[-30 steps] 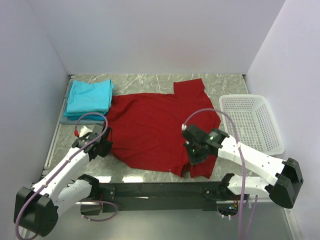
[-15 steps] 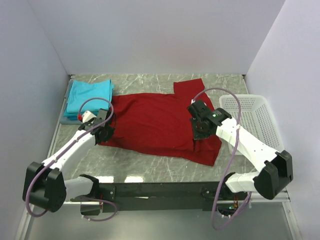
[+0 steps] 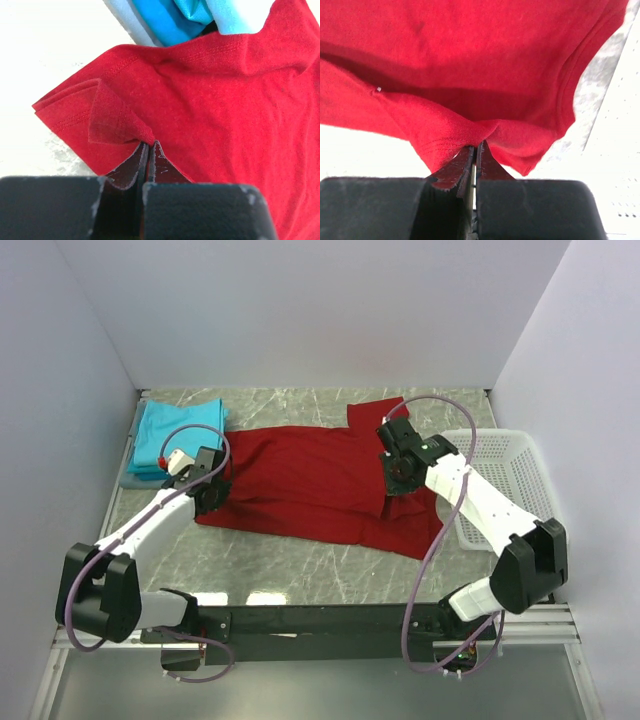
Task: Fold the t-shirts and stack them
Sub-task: Fold the tshirt
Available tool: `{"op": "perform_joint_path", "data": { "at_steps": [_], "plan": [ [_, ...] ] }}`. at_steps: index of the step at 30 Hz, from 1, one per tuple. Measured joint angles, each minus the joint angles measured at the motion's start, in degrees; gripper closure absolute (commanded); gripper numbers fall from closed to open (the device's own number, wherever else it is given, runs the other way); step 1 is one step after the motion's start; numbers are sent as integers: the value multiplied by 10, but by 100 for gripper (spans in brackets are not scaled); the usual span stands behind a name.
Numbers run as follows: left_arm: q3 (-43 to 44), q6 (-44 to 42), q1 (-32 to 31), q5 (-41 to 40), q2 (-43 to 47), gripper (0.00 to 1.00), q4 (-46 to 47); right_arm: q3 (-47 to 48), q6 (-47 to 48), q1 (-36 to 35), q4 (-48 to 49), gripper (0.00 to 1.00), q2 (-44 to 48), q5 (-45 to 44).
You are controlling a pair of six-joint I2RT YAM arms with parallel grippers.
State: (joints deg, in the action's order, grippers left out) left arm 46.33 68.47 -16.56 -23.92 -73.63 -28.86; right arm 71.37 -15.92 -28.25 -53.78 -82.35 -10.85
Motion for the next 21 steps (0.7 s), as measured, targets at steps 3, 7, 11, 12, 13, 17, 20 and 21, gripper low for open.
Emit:
{"op": "perform_joint_path", "data": {
  "at_steps": [3, 7, 11, 12, 13, 17, 20, 21],
  "plan": [
    [0, -2, 0, -4, -8, 100, 10, 11, 17, 9, 7, 100, -19, 0],
    [1, -4, 0, -12, -16, 93, 21, 35, 42, 21, 13, 100, -54, 1],
    [5, -14, 1, -22, -32, 16, 37, 57, 67, 31, 37, 96, -99, 5],
    [6, -14, 2, -24, -37, 13, 41, 61, 71, 32, 44, 95, -110, 6],
    [9, -15, 4, -25, -43, 8, 42, 67, 78, 34, 52, 93, -123, 4],
    [27, -25, 11, -29, -59, 1, 41, 113, 89, 38, 73, 48, -199, -23],
    [53, -38, 12, -29, -57, 1, 40, 154, 94, 43, 95, 39, -252, -57],
    [62, -43, 12, -29, -55, 1, 42, 163, 93, 45, 103, 39, -263, -70]
  ]
}}
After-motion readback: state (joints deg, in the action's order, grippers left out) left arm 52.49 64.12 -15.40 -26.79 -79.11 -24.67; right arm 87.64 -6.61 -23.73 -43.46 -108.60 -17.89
